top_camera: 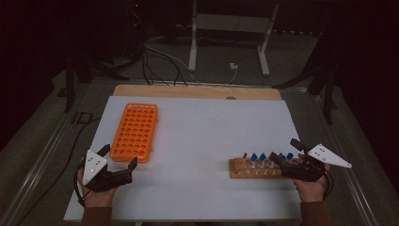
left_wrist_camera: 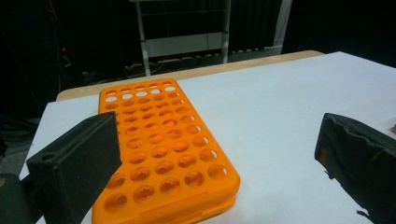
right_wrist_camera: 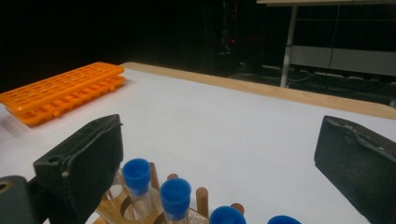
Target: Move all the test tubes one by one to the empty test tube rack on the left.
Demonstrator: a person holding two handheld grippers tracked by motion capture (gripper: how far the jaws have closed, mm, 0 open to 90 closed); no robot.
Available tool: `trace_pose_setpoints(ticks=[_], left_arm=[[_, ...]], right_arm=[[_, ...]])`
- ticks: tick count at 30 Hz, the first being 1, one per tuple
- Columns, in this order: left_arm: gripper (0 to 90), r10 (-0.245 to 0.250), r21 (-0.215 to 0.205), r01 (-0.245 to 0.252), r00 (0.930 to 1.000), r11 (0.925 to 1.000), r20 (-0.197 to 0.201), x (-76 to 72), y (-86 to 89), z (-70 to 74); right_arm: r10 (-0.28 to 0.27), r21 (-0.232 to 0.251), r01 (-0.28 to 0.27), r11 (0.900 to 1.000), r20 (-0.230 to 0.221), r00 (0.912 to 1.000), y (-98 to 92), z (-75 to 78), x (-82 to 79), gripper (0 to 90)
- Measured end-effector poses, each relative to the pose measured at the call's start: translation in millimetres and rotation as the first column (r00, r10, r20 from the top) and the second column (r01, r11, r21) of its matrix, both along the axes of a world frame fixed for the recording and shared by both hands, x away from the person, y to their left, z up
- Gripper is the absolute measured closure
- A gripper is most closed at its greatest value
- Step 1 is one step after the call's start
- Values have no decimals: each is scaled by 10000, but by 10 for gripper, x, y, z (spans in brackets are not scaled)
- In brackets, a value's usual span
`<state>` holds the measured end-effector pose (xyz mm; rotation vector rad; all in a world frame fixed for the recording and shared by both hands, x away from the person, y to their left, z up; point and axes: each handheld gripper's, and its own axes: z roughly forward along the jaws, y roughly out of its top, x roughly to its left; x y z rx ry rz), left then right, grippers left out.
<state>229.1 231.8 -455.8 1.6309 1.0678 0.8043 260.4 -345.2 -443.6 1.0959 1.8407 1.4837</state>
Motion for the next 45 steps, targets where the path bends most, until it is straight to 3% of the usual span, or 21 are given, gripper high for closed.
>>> trace_pose_setpoints(ticks=[6, 12, 20, 25, 32, 34, 36, 39, 45], left_arm=[[9, -16, 131, 16, 10000, 9999, 35, -15, -18, 12], [9, 158, -140, -157, 9998, 9998, 100, -33, 25, 18], [9, 228, -310, -227, 9997, 9993, 6, -22, 43, 0], [9, 217, -286, -219, 9997, 9994, -60, -13, 30, -12], [9, 203, -321, -207, 9997, 9993, -128, -2, 27, -27], [9, 224, -346, -229, 9996, 9991, -153, 2, 29, -31], [9, 241, -364, -247, 9996, 9990, -167, 5, 32, -33], [9, 239, -375, -245, 9996, 9990, -159, 3, 32, -33], [9, 237, -381, -244, 9996, 9990, -168, 2, 38, -32]], right_arm=[[171, -73, -172, 9998, -106, 9998, -16, 11, 9, 18], [461, -217, -470, 9987, -397, 9981, -59, 64, -1, 18], [304, -115, -312, 9994, -694, 9971, -211, 174, -20, 39], [222, -410, -257, 9988, -847, 9962, -352, 242, -64, 155], [327, -510, -387, 9979, -1146, 9929, -473, 172, -129, 342], [455, -527, -519, 9973, -1162, 9922, -481, 157, -135, 367], [355, -806, -446, 9957, -1119, 9931, -470, 121, -145, 474], [233, -897, -335, 9954, -1124, 9934, -457, 86, -143, 539], [379, -1135, -530, 9921, -1313, 9906, -403, -16, -129, 605]])
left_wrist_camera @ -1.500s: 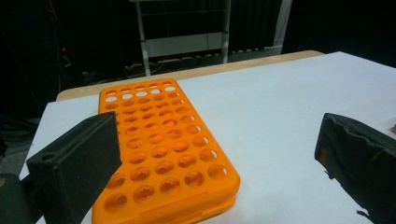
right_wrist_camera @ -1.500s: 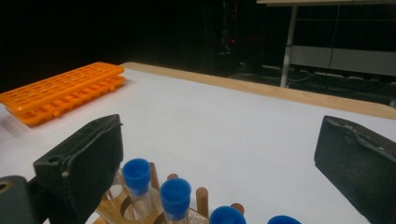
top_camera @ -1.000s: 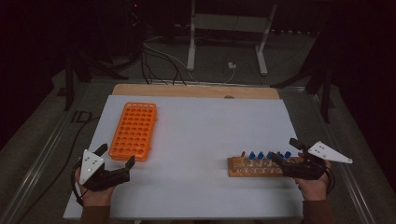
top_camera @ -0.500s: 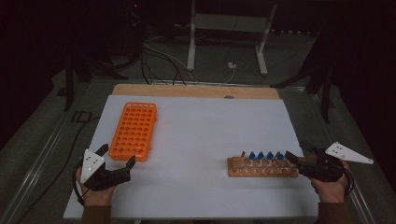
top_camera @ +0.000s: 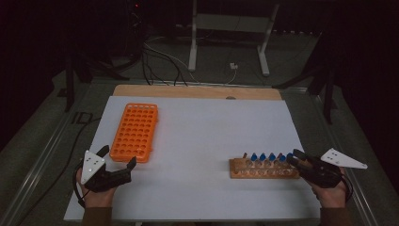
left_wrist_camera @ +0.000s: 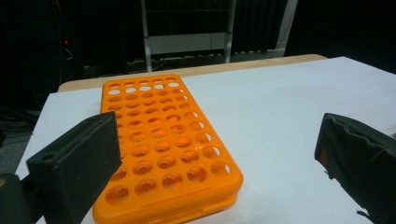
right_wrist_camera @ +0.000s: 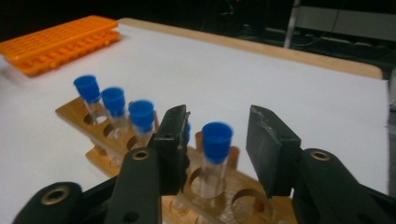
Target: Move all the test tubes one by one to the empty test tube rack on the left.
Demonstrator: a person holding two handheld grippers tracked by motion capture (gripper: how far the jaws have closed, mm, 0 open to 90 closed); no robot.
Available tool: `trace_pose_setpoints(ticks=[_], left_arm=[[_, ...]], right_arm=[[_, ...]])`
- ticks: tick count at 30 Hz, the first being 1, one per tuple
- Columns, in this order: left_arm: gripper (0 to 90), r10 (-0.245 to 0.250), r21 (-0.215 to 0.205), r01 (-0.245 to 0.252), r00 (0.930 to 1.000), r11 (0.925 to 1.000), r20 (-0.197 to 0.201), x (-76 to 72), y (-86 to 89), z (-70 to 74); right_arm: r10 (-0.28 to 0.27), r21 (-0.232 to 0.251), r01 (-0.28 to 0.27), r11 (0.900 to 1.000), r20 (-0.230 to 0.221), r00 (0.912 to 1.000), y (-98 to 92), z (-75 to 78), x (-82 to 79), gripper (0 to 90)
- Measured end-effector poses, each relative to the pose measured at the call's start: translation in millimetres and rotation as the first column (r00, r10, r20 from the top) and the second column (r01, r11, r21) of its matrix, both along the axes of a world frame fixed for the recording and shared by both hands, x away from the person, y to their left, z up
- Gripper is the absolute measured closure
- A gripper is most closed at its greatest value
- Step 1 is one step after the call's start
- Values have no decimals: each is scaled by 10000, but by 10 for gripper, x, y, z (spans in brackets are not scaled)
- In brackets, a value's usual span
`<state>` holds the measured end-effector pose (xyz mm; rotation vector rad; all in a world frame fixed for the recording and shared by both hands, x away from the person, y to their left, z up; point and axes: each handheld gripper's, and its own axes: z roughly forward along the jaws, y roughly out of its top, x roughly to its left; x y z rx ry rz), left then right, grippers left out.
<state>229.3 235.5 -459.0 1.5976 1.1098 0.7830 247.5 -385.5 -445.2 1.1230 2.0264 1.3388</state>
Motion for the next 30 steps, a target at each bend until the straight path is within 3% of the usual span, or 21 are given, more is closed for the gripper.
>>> trace_pose_setpoints(ticks=[4, 18, 25, 30], left_arm=[[9, 16, -29, -16, 10000, 10000, 22, -3, 6, 4], [9, -18, -40, 18, 10000, 10000, 2, -2, 7, 1], [9, -32, -36, 32, 10000, 10000, -1, -2, 8, 1], [9, -35, -30, 35, 10000, 10000, -22, 1, 3, -1]], right_arm=[[-163, 80, 163, 9998, -24, 9999, 10, -53, 11, 657], [-108, -448, 85, 9990, -508, 9987, 71, -175, 27, 758], [-163, -375, 142, 9992, -575, 9982, 73, -161, 27, 770], [-160, -271, 149, 9995, -417, 9990, 67, -55, 7, 771]])
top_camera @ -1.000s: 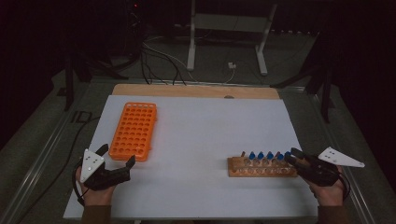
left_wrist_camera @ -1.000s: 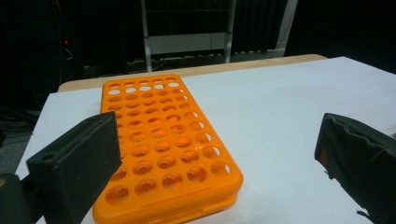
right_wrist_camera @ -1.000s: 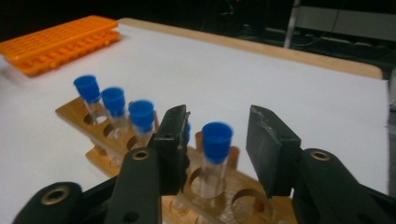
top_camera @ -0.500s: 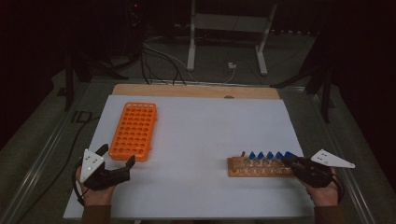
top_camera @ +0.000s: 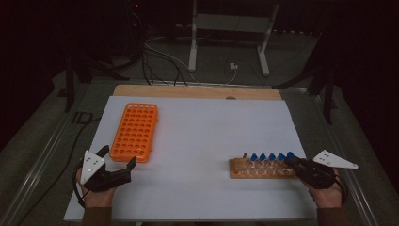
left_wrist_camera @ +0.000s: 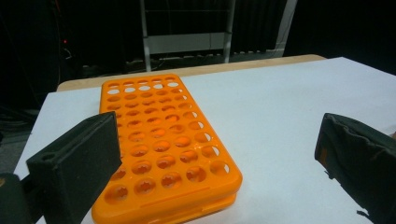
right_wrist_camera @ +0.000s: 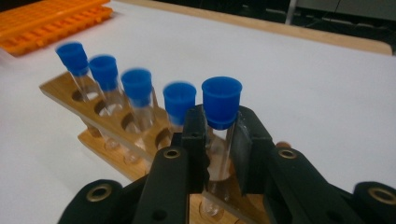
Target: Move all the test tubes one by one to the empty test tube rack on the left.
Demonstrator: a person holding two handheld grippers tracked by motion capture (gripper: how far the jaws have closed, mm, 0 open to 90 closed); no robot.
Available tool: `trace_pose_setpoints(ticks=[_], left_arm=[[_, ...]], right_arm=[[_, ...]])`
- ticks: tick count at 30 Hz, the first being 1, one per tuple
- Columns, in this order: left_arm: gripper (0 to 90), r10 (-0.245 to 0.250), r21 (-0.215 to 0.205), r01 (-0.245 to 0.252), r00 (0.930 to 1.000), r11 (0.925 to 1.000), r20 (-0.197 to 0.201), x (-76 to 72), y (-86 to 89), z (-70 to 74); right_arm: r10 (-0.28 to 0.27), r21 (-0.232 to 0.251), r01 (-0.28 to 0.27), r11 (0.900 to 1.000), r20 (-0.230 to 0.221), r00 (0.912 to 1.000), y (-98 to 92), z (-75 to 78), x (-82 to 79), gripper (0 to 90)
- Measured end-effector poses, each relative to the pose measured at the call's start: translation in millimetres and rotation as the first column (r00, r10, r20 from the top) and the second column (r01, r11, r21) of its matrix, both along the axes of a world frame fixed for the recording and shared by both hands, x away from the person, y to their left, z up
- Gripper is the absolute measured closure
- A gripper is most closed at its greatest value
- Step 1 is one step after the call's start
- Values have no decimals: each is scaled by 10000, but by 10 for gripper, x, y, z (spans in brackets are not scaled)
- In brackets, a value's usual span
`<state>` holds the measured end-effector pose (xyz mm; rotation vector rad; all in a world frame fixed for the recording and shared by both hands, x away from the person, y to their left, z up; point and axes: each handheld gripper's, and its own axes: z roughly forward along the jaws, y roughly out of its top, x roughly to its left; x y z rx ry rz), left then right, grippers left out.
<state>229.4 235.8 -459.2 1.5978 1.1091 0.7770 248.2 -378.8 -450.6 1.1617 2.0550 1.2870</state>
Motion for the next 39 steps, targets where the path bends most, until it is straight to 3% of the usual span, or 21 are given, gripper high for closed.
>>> trace_pose_setpoints(ticks=[19, 26, 32, 39], left_arm=[[9, -122, 67, 122, 9999, 9999, -99, 13, -28, -6], [9, -308, 64, 308, 9995, 9995, -103, 28, -101, 15], [9, -533, 11, 533, 9985, 9986, -104, 73, -216, 93], [9, -924, 174, 925, 9957, 9956, -84, 169, -393, 197]], right_arm=[[-36, 382, 27, 9993, 212, 9998, -42, 432, 33, 773], [-144, 373, 126, 9992, 486, 9987, -9, 565, 130, 773], [-21, 445, -12, 9990, 735, 9973, 136, 641, 260, 774], [531, 510, -580, 9970, 925, 9943, 452, 684, 353, 773]])
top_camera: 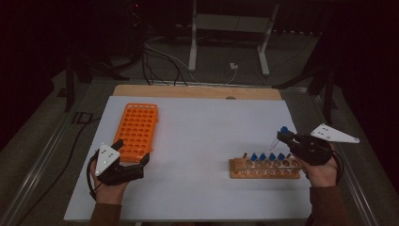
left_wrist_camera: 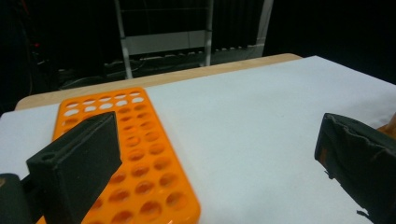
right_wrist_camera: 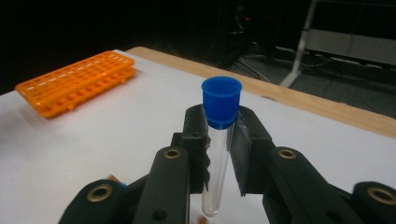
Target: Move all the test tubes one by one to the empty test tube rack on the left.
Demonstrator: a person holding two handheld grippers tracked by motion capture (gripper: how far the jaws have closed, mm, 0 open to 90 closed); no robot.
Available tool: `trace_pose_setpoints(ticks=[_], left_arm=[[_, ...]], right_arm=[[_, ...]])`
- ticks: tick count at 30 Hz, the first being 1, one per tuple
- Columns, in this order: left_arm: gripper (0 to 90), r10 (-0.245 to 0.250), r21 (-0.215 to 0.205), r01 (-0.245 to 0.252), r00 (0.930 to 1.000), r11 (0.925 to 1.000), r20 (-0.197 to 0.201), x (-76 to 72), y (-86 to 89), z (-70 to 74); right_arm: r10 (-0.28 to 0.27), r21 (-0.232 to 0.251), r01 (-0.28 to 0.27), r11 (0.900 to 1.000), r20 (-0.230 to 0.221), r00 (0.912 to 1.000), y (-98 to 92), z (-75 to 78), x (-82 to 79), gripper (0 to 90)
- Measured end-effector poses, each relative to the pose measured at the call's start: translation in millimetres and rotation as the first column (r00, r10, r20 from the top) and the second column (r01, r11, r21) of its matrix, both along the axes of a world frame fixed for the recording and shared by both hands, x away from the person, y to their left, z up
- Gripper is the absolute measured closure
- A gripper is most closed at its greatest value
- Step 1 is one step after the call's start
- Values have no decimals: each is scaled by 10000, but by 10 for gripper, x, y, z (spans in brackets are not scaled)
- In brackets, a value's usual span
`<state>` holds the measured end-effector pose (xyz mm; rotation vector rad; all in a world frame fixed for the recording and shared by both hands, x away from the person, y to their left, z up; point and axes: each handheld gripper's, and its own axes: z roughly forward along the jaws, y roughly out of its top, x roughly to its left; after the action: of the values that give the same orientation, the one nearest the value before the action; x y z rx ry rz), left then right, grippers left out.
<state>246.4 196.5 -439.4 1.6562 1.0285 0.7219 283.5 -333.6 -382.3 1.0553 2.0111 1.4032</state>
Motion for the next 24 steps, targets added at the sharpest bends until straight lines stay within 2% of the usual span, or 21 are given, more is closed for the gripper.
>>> trace_pose_setpoints(ticks=[6, 10, 11, 12, 15, 16, 18, 20, 24], left_arm=[[10, -525, 196, 525, 9986, 9984, -6, 107, -220, 57], [9, -947, 312, 944, 9955, 9950, 61, 159, -369, 96], [10, -1040, 283, 1038, 9945, 9942, 79, 171, -403, 107], [10, -1119, 258, 1116, 9937, 9934, 106, 184, -436, 117], [10, -1423, 220, 1421, 9898, 9896, 112, 221, -530, 143], [10, -1596, 259, 1590, 9869, 9869, 230, 241, -600, 147], [10, -1659, 307, 1651, 9858, 9858, 252, 251, -636, 150], [10, -1820, 296, 1813, 9830, 9830, 255, 270, -702, 156], [10, -2079, 39, 2079, 9780, 9781, 159, 301, -831, 185]], right_arm=[[533, 56, -533, 9986, 5, 9986, 365, 16, 69, 773], [698, 111, -697, 9975, -39, 9976, 506, 16, 100, 773], [841, 132, -840, 9964, -68, 9964, 602, 14, 119, 773], [841, 132, -840, 9964, -68, 9964, 602, 14, 119, 773], [1064, 164, -1062, 9942, -103, 9943, 784, 18, 142, 773], [1095, 191, -1093, 9938, -113, 9939, 828, 17, 145, 773], [1145, 205, -1142, 9932, -119, 9934, 871, 15, 149, 773], [1359, 207, -1356, 9905, -145, 9906, 1001, 0, 151, 773], [1538, 199, -1534, 9880, -178, 9879, 1123, -11, 152, 773]])
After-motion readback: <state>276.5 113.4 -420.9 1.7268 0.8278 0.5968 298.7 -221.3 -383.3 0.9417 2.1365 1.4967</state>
